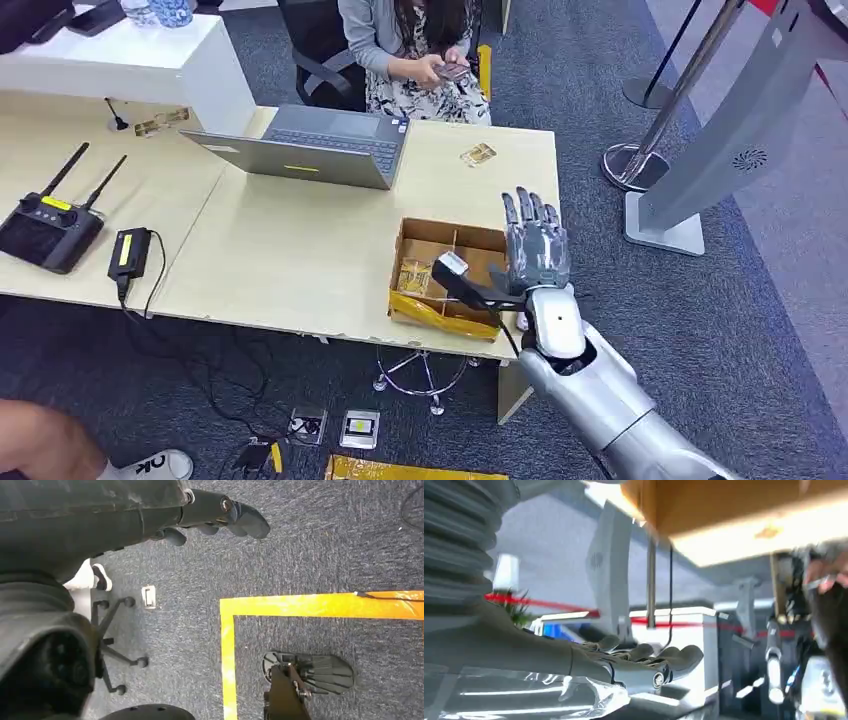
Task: Pass the card to the sensor for recognition and then transmit it.
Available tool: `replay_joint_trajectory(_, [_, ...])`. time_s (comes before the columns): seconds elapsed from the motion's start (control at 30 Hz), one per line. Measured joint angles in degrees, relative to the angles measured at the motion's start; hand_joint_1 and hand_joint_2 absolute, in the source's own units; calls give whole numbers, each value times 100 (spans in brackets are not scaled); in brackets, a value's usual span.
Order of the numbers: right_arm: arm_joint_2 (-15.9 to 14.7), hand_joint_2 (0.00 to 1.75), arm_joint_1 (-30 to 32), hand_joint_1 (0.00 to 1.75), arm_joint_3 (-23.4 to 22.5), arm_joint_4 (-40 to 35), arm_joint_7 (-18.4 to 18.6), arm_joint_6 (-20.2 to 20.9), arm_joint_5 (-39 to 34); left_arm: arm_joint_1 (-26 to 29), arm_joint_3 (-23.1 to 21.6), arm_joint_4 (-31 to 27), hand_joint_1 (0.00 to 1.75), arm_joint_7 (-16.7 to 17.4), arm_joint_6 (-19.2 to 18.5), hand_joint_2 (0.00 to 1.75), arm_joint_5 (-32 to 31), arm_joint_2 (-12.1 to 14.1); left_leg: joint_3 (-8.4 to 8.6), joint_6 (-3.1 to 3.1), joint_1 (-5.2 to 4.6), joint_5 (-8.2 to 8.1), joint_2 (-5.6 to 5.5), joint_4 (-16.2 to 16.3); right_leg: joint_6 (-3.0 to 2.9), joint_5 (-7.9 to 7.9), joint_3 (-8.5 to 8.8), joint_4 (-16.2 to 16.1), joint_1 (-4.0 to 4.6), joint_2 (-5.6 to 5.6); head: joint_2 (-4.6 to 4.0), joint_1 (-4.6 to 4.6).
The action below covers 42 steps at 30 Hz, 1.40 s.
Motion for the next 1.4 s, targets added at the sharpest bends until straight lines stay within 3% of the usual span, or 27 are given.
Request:
replay_joint_trajectory(0.3, [-275, 175, -514, 0, -74, -535, 35, 397, 148, 1, 0, 0, 0, 2, -2, 0, 55, 0, 0, 0, 1, 0, 0, 0, 0, 0, -1, 0, 1, 0, 0, 0])
replay_joint_trajectory(0.63, [-485, 175, -445, 0, -103, -1183, 166, 500, -105, 29, 0, 0, 0, -125, 11, 0, 197, 13, -1, 0, 1, 0, 0, 0, 0, 0, -1, 0, 1, -2, 0, 2])
replay_joint_trajectory(1.03, [-1208, 175, 128, 0, 61, -3348, 404, 1385, -715, 209, 4, 13, 0, -450, 136, 0, 439, 151, -2, -3, 1, -4, 4, -1, -1, -2, -5, -1, 1, 4, 0, 0])
replay_joint_trajectory(1.1, [-1311, 175, 287, 0, 85, -3598, 487, 1315, -980, 240, 9, 13, 0, -481, 160, 0, 470, 162, -2, -3, 1, -4, 4, -1, -1, -2, -4, -1, 1, 3, 0, -2])
replay_joint_trajectory(1.23, [-1480, 175, 708, 0, 147, -3840, 518, 701, -1694, 305, 35, 13, 0, -503, 210, 0, 533, 188, -4, -2, 1, -5, 3, -2, -1, -3, -4, -1, 1, 3, 0, 2])
replay_joint_trajectory(1.4, [-1501, 175, 1183, 0, 228, -3779, 317, 139, -1600, 347, 66, 13, 0, -531, 306, 0, 553, 192, -8, -2, 1, -5, 0, -3, -3, -4, -4, -1, 1, -4, 0, 0])
